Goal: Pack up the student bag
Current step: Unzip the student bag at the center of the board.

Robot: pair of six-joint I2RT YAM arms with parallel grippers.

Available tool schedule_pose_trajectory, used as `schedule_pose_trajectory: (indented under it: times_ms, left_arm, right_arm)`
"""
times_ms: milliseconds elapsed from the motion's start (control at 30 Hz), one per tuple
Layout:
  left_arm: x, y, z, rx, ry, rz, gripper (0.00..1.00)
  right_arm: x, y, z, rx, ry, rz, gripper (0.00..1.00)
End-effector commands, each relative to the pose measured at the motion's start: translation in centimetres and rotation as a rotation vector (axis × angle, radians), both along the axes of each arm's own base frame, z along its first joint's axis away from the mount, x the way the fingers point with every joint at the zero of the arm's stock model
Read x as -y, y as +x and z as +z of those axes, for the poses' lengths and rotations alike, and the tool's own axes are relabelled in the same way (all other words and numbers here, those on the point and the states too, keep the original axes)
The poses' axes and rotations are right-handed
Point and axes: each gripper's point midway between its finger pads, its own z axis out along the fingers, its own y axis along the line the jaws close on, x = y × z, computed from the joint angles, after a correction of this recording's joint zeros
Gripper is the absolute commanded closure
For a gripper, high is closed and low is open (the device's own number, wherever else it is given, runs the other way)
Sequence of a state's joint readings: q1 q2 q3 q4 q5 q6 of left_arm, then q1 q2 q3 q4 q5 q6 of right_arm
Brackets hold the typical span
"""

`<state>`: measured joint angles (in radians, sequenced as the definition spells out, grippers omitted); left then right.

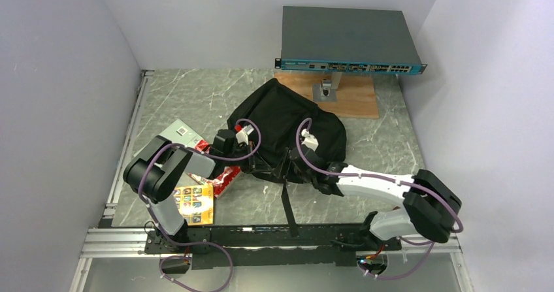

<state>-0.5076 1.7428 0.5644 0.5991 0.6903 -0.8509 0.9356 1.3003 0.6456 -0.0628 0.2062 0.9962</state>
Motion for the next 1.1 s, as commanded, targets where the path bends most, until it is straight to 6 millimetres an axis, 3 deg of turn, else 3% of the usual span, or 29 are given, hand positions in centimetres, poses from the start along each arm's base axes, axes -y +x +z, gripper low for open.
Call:
schedule_pose_trajectory:
  times_ms: [0,100,333,467,800,833,933,1067]
  left_arm:
    - [0.0,0.3,0.9,0.054,-0.003,0.001,1.0]
    - [0.0,0.3,0.7,0.051,-0.004,0.003,1.0]
    - [-0.1,0.2,0.6,0.057,0.003,0.006,1.0]
    - [-0.2,0.2,0.5,0.057,0.01,0.006,1.0]
    - [-0.3,0.4,0.5,0.062,0.029,0.012,1.0]
    - [-0.4,0.5,0.5,0.061,0.032,0.014,1.0]
    - [-0.5,0.7,0.2,0.054,0.048,0.025,1.0]
    - [-1.1,2.0,-0.8,0.016,0.142,0.075,1.0]
  right_arm:
    - [-2.2,1.2,0.4,-0.002,0.115,-0.031,0.52]
    - [-2.9,1.3,-0.5,-0.016,0.113,-0.015,0.6]
    - [-3.1,2.0,-1.9,-0.017,0.079,-0.025,0.62]
    - [-3.3,2.4,-2.5,-0.011,0.061,-0.03,0.69]
    - [-4.3,3.5,-3.5,0.016,0.026,0.012,0.69]
    - [-4.2,3.8,-3.5,0.029,0.013,0.009,0.74]
    - [-3.2,4.0,-3.9,0.046,-0.067,0.012,1.0]
    - [-0.6,2.7,-3.3,0.044,-0.166,0.027,1.0]
